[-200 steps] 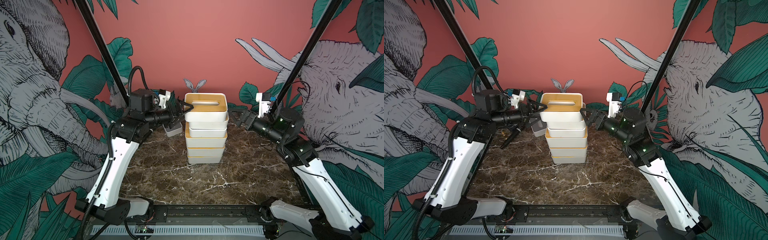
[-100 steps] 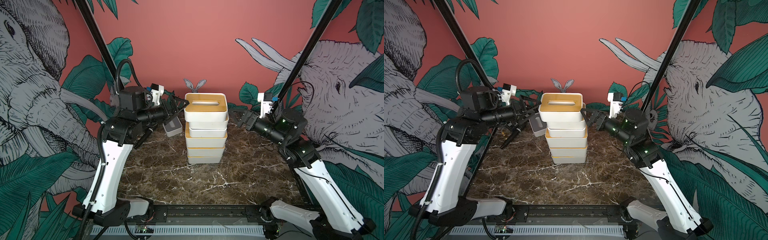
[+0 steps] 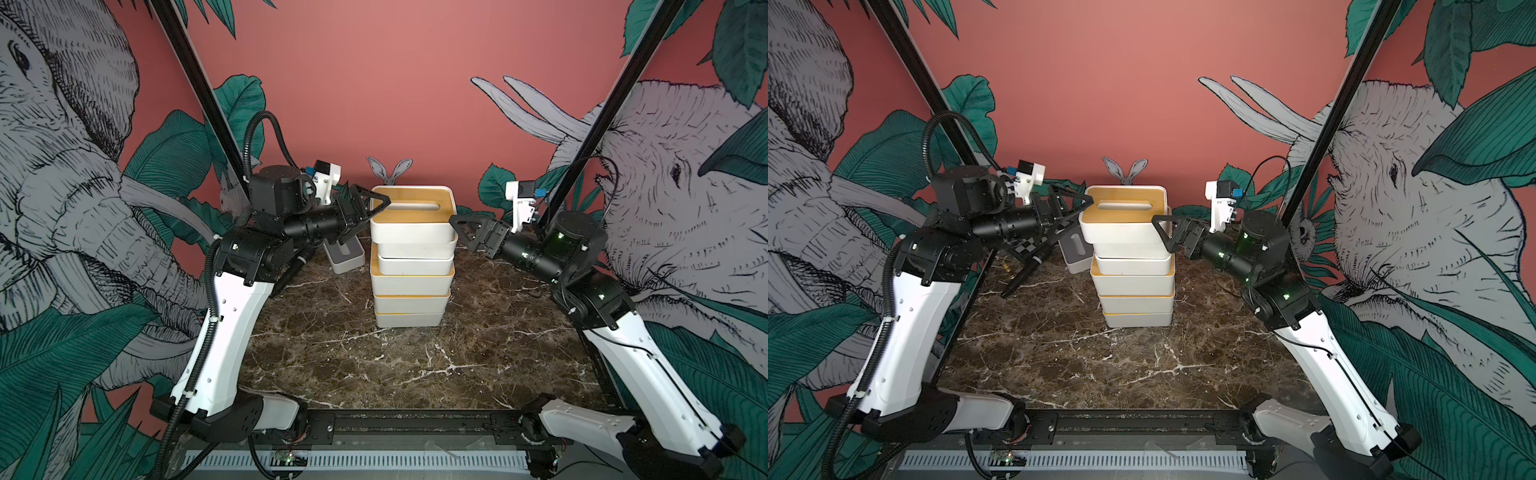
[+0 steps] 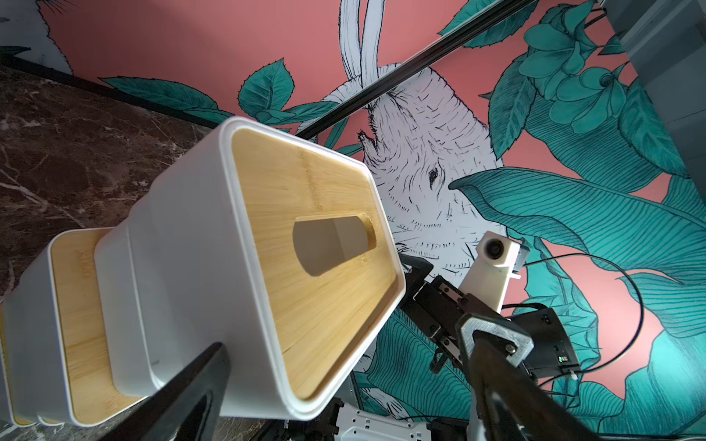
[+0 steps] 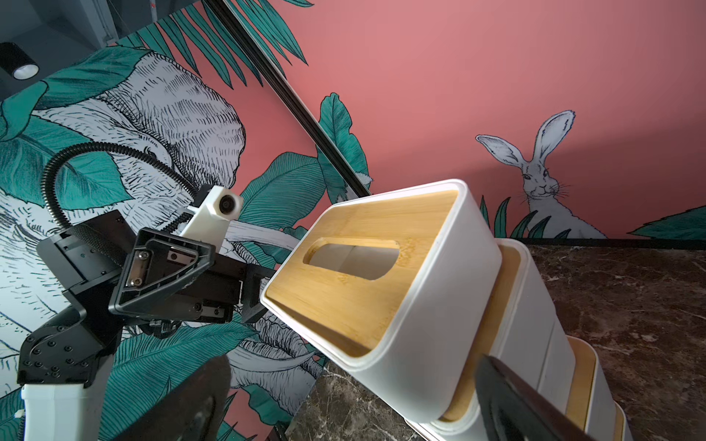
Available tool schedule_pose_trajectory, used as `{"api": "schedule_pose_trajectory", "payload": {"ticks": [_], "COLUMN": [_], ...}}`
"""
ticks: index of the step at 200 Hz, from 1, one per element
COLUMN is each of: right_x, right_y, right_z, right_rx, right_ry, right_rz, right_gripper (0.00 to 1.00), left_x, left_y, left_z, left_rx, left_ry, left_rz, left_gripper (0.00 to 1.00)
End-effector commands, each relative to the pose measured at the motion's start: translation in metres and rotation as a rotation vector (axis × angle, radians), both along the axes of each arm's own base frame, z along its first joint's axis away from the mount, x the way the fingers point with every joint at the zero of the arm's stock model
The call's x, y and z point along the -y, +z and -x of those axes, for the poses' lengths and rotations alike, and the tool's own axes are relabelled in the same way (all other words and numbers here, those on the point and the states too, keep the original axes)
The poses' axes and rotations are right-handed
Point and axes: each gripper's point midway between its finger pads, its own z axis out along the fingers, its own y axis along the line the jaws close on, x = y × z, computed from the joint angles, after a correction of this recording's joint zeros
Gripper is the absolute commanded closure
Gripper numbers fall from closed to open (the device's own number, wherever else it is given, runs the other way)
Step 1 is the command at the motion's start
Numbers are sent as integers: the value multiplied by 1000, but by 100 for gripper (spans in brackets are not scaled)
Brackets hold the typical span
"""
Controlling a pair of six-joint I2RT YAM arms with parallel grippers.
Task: Stack the tissue boxes
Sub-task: Adjust the tissue box on the tissue box.
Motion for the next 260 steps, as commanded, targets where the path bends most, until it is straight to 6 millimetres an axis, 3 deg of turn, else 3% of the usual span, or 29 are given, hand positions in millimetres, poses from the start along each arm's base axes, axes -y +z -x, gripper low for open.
{"api": "schedule_pose_trajectory", "payload": {"ticks": [1, 66, 167, 217, 260], "right_x": [-8, -15, -6, 19, 62], "right_y": [27, 30, 28, 33, 35], "right_z": [6, 1, -1, 6, 20], "right_rx": [71, 67, 72, 95, 118], "right_ry": [40, 43, -10, -109, -276], "right_rz": [-43, -54, -35, 4, 81], "right_gripper": [1, 1, 1, 1, 1], "left_x": [2, 12, 18, -6, -56], "left_y": [18, 16, 11, 19, 9], "left_z": [3, -1, -10, 0, 10], "left_rx": [47, 46, 35, 69, 107], "left_ry": [-4, -20, -26, 29, 189], "left_rz": [28, 29, 24, -9, -131], "left_gripper": [0, 0, 0, 0, 1]}}
